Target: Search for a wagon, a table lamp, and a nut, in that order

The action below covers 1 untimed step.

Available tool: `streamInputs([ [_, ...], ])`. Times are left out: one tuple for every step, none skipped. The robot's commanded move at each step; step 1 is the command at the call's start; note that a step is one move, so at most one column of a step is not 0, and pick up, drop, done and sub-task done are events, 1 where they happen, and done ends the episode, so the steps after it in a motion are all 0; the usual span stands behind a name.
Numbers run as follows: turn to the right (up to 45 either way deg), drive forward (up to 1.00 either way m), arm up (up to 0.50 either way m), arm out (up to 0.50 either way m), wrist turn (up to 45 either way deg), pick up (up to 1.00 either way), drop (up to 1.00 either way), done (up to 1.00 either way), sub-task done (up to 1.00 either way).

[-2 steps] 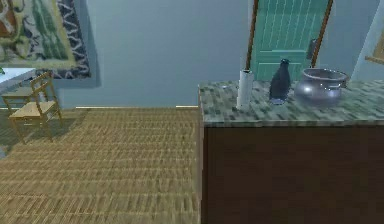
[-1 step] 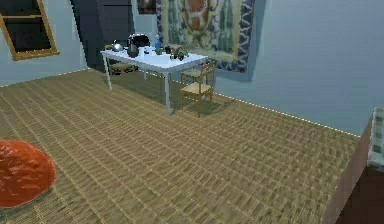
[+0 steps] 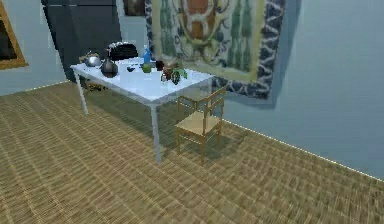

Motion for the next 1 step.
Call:
streamInputs([
  [0.0,1.0,0.0,0.0,0.0,0.0,0.0,0.0,0.0],
])
